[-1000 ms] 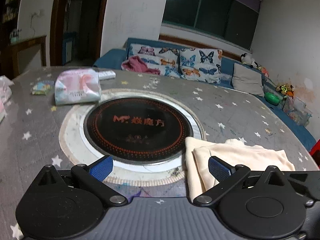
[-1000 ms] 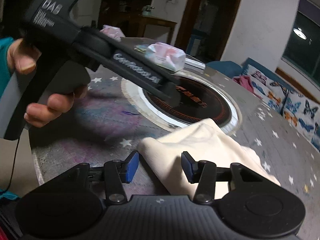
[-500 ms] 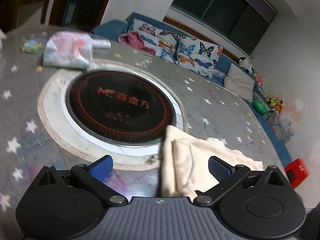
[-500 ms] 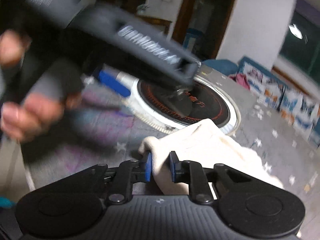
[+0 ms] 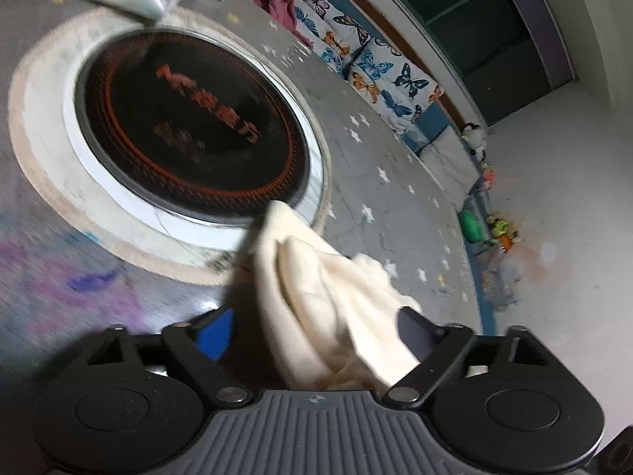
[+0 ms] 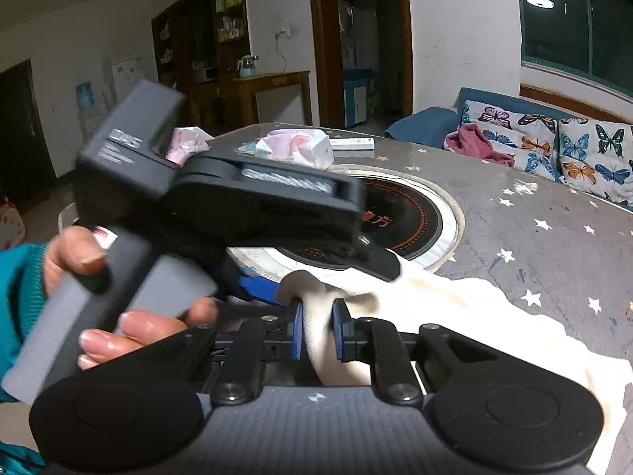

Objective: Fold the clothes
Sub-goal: 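Grasp the sweatshirt end with the left gripper while the right gripper grasps beside it, then lift the held sweatshirt end with both grippers and fold it over the rest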

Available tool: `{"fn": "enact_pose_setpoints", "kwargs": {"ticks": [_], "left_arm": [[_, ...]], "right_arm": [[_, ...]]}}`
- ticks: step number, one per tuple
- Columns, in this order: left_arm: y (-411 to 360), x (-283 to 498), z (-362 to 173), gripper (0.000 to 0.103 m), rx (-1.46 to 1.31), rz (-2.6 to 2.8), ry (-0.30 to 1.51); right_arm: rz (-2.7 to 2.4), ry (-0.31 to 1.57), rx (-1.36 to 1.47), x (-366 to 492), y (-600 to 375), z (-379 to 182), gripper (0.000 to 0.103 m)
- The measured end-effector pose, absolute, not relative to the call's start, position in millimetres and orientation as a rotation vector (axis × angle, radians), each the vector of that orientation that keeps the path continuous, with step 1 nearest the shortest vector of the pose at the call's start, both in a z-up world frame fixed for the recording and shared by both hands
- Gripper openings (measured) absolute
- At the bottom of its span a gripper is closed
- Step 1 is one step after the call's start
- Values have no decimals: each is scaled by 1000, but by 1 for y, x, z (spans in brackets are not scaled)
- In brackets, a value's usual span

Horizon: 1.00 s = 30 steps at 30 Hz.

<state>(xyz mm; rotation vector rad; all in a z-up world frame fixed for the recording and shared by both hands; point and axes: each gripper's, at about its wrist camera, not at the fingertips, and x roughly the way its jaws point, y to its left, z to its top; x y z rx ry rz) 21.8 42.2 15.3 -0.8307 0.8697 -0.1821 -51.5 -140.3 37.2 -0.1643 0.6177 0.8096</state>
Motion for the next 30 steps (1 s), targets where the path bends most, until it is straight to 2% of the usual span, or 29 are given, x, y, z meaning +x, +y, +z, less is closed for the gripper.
{"fn": "enact_pose_setpoints", "kwargs": {"ticks": [1, 3, 4, 6, 8, 12, 30], "left_arm": [[41, 22, 13, 71, -851, -194, 874], [39, 23, 7, 48, -889, -210, 884], [39, 23, 5, 43, -896, -210, 888], [37, 24, 1, 25, -889, -201, 890], [37, 24, -2, 21, -880, -193, 893], [36, 24, -3, 19, -856, -195, 888], [23, 25, 4, 19, -696, -176, 863]], "right_arm": [[817, 617, -163, -53, -141, 37, 14], [829, 616, -164, -56, -142, 37, 14], [835, 615, -166, -58, -142, 36, 14], [842, 614, -170, -60, -143, 35, 16], [845, 618, -159, -62, -148, 33, 19], [823, 615, -119, -63, -166, 33, 24], [253, 672, 135, -10, -323, -4, 24]]}}
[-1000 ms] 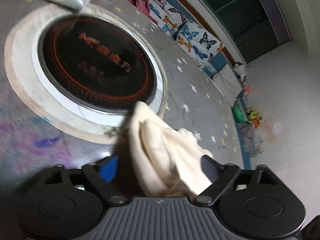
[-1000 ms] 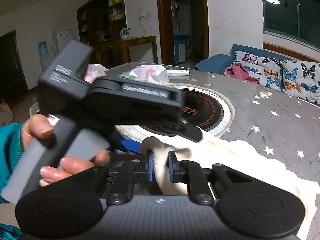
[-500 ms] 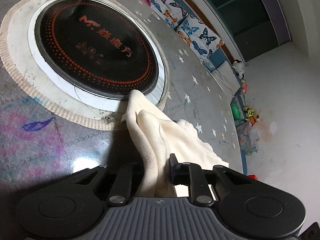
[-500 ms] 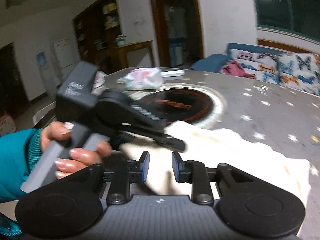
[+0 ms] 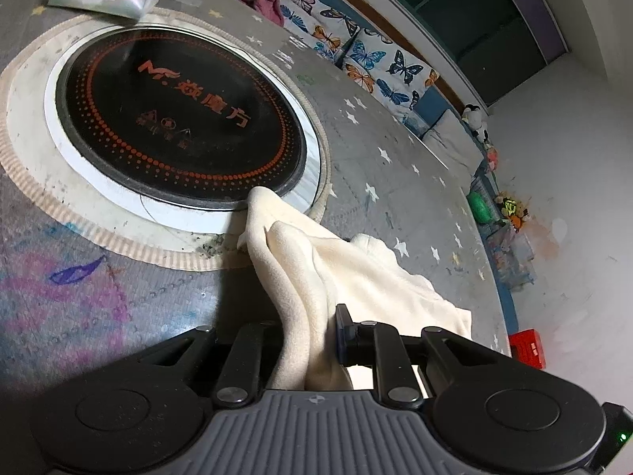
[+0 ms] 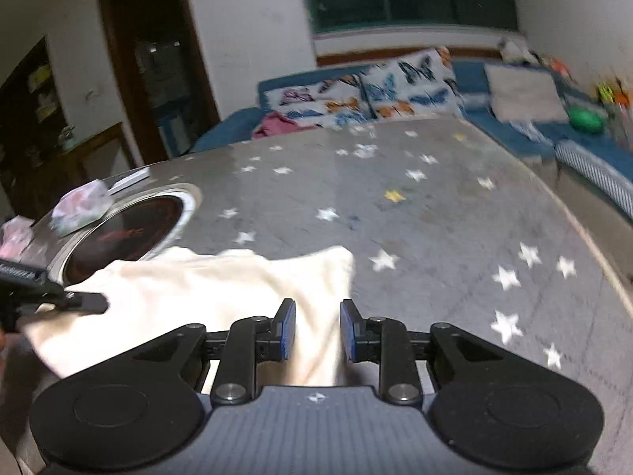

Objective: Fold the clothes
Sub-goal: 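Lift the held sweatshirt end with both grippers and fold it over the rest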

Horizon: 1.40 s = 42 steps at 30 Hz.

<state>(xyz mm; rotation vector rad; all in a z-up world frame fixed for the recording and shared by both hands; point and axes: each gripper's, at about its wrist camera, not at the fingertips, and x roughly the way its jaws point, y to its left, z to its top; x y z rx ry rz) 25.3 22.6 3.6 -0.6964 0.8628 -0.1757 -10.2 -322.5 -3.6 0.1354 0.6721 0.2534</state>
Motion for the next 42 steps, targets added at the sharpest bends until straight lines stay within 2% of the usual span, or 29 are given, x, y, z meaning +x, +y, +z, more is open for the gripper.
{"fn": "enact_pose_setpoints", "kwargs": {"ticks": [9, 10, 12, 20, 32, 42], "left_arm": [[16, 27, 7, 19, -637, -167, 858], [15, 27, 8, 19, -626, -166, 856], [12, 27, 12, 19, -595, -167, 847], [-8, 33, 41, 16, -488, -235, 790], [-110, 70, 74, 15, -380, -421, 739], [-186, 92, 65, 15, -299, -501, 759]], "right_arm": [[263, 684, 208, -2, -322, -18, 24], [266, 685, 204, -1, -320, -18, 23], [276, 686, 203, -3, -318, -17, 11], [268, 605, 167, -20, -321, 11, 8], [73, 488, 75, -33, -389, 58, 8], [-76, 498, 30, -24, -442, 52, 8]]}}
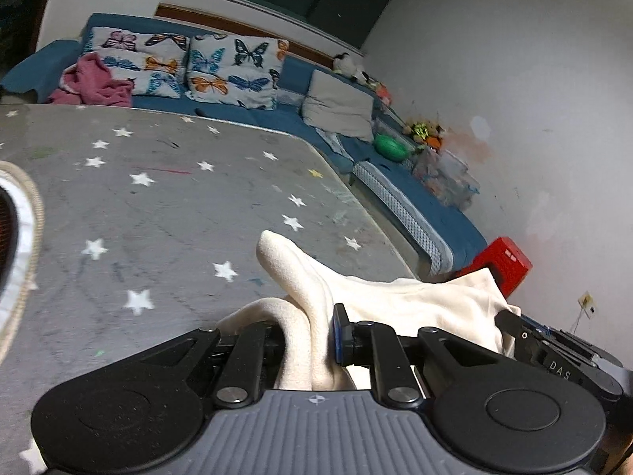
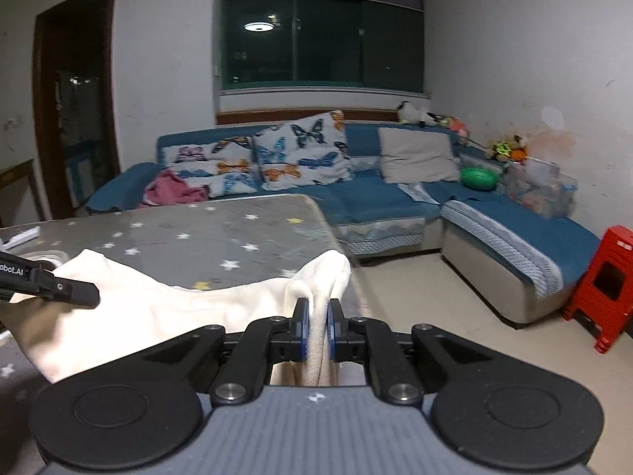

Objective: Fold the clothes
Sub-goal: 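Lift the held sweatshirt end with both grippers and fold it over the rest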

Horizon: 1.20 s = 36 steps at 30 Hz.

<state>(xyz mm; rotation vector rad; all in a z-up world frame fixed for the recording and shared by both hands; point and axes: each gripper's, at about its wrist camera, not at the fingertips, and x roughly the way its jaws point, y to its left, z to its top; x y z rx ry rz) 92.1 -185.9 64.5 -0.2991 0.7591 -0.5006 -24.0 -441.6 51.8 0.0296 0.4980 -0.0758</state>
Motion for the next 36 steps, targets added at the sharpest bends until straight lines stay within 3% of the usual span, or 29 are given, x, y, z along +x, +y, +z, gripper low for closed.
{"fn": "enact_pose_setpoints", "kwargs": {"ticks": [7, 10, 13, 27, 36], "left_arm": [[-201, 98, 33, 21, -208, -470, 842], [-196, 97, 27, 40, -173, -438, 852], [-189, 96, 31, 43, -146, -405, 828], [-195, 120, 37, 31, -107, -394, 777], [-178, 136, 25, 36, -146, -374, 816]], "right_arm": [[-136, 581, 28, -12, -458, 19, 8], [-163, 601, 25, -10, -462, 10, 10], [-142, 586, 35, -12, -462, 15, 10], [14, 660, 109, 31, -439, -8, 10], [2, 675, 104, 36, -440, -19, 13]]}}
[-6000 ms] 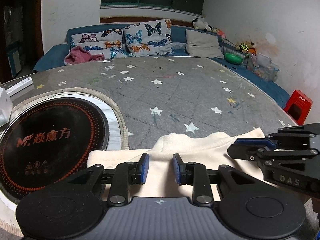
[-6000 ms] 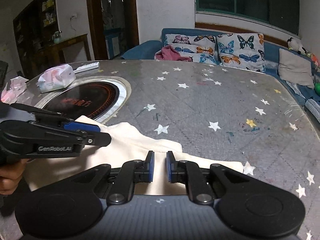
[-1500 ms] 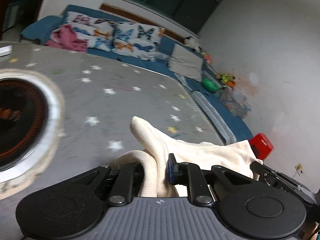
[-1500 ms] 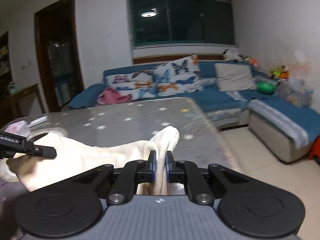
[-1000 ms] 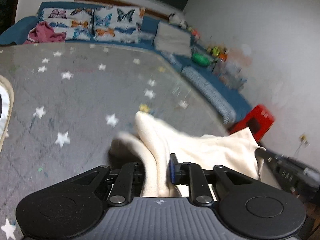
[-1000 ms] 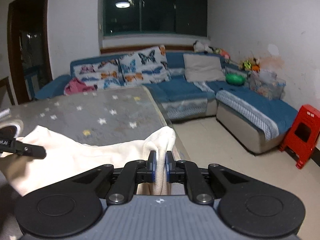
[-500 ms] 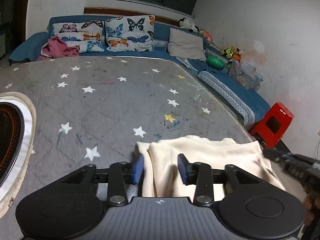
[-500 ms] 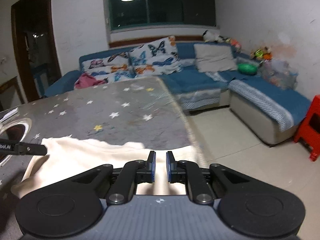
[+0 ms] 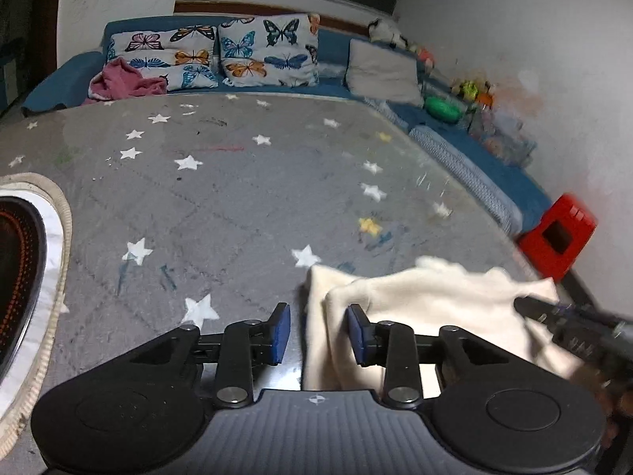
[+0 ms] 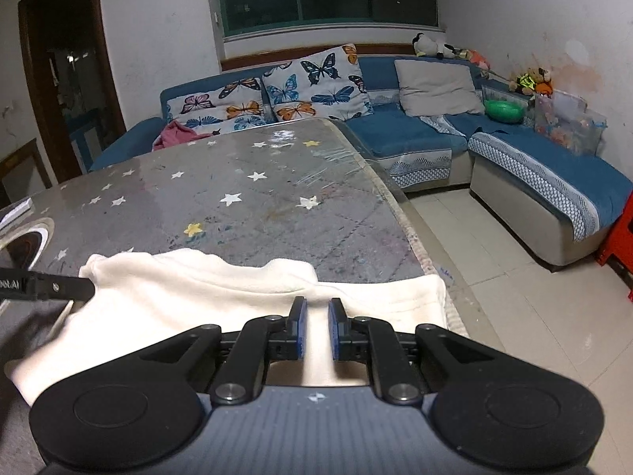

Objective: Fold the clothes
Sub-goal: 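Lift the held sweatshirt end with both grippers and fold it over the rest, then lower the folded end onto the sweatshirt and open both grippers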

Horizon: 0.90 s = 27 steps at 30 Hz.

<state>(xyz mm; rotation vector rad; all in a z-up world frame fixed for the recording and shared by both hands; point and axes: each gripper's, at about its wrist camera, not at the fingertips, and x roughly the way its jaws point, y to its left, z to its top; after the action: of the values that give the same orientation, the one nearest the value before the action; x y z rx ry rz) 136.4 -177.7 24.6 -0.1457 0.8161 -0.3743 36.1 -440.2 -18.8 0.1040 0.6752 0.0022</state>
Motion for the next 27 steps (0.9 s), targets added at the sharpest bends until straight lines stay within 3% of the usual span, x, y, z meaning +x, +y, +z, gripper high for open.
{"fn": "enact_pose_setpoints", "kwargs": {"ticks": [3, 8, 10, 12, 14, 19, 27], "left_arm": [[-180, 140, 32, 50, -156, -396, 809], [-182, 157, 24, 50, -206, -428, 865], [-180, 163, 19, 47, -255, -471, 893], [-176, 162, 19, 28, -308, -522, 857], [-173, 157, 21, 25, -335, -571, 795], [-175, 137, 38, 27, -260, -626, 645], [-178, 142, 40, 26, -185, -500, 674]], "right_arm": [[-2, 670, 92, 36, -439, -19, 14], [-6, 663, 85, 36, -438, -19, 14], [-6, 663, 85, 37, -438, -18, 15], [-9, 662, 85, 37, -438, -18, 15], [-10, 661, 81, 38, -437, -18, 16], [-10, 660, 74, 39, -436, -19, 17], [-11, 657, 73, 39, -434, -16, 20]]}}
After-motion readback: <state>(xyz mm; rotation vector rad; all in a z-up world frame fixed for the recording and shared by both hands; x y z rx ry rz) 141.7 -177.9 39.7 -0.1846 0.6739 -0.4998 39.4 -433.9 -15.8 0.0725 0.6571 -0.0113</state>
